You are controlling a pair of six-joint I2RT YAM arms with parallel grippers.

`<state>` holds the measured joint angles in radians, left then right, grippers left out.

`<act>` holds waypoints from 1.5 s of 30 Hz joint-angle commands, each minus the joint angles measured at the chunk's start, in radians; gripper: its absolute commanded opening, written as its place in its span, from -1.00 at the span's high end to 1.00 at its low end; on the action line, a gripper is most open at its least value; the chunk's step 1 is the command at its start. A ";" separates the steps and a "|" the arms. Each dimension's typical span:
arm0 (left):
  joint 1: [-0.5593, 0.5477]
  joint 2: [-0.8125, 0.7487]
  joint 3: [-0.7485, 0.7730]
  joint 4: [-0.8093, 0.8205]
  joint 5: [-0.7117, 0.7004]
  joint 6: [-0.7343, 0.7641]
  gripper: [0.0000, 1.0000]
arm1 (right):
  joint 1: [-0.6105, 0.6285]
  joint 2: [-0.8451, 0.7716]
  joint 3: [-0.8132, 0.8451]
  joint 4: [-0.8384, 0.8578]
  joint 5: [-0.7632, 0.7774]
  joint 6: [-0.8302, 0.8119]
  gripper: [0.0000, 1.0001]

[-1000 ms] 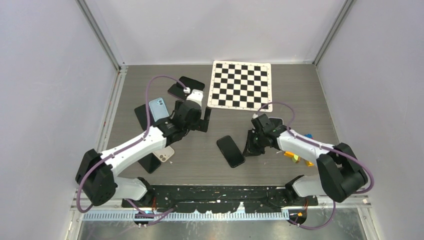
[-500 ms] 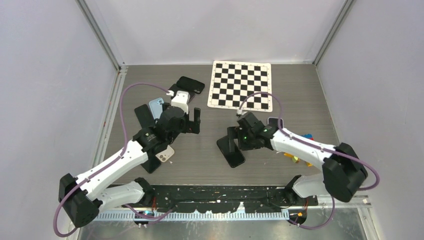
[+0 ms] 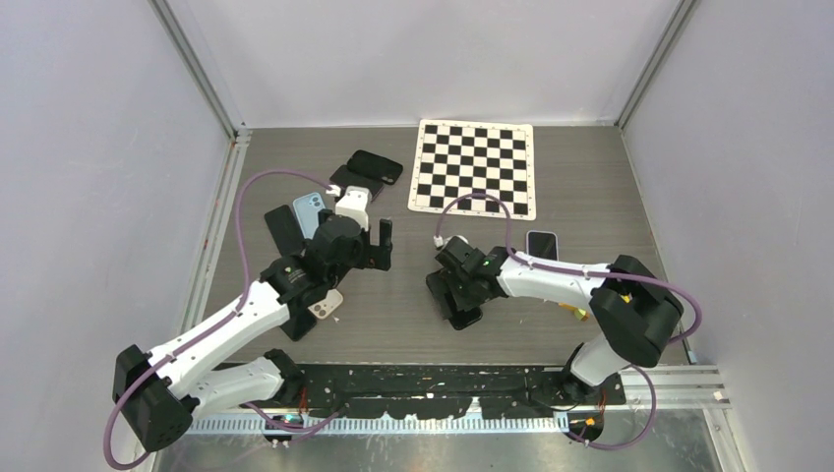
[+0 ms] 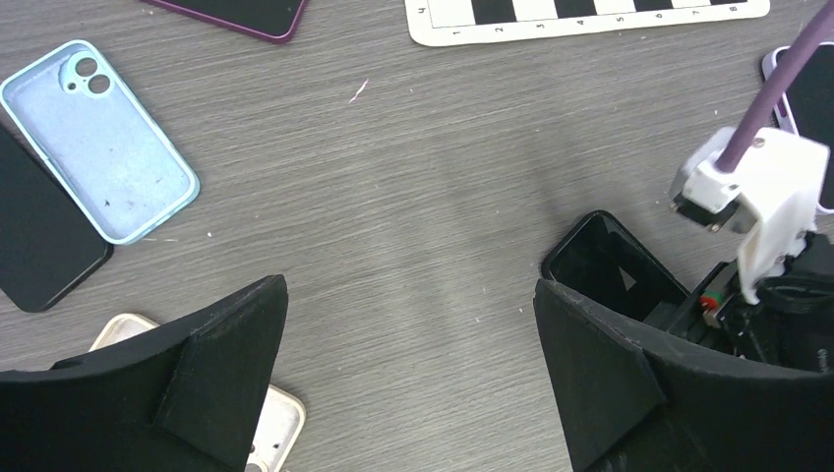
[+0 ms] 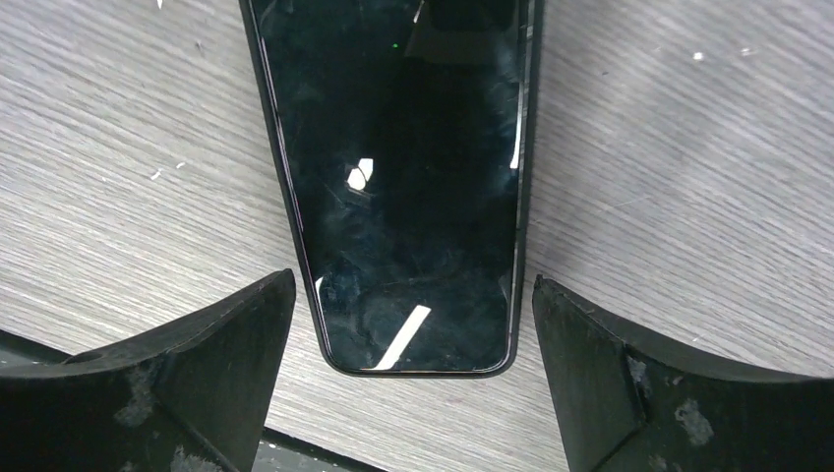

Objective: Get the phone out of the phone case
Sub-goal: Pick up the phone at the center of the board.

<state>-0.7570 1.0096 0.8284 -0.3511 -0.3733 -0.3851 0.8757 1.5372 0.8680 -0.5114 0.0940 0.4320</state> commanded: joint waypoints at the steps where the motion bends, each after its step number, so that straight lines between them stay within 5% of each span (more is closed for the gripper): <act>1: 0.004 0.000 -0.002 0.026 0.013 -0.003 -0.99 | 0.028 0.031 0.041 -0.017 0.018 -0.044 -0.92; 6: 0.004 0.002 -0.008 0.027 0.016 -0.009 -0.99 | 0.040 0.065 0.037 -0.018 0.048 -0.042 -0.78; 11: 0.004 -0.004 -0.026 0.042 0.014 -0.045 -0.99 | 0.042 0.060 0.039 -0.005 0.137 0.004 0.06; 15: 0.004 -0.003 -0.034 0.069 0.051 -0.106 -0.99 | 0.047 -0.054 -0.012 0.099 0.152 0.023 0.30; 25: 0.005 0.004 -0.047 0.122 0.183 -0.404 -0.99 | 0.047 -0.389 -0.148 0.345 0.081 0.056 0.38; 33: 0.005 -0.022 -0.120 0.337 0.282 -0.570 -0.97 | 0.046 -0.488 -0.126 0.425 -0.121 0.058 0.36; 45: 0.005 0.086 -0.119 0.430 0.368 -0.676 -0.28 | 0.056 -0.442 -0.058 0.473 -0.197 0.027 0.37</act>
<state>-0.7570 1.0718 0.6971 0.0162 -0.0292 -1.0229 0.9222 1.1072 0.7357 -0.1715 -0.0696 0.4767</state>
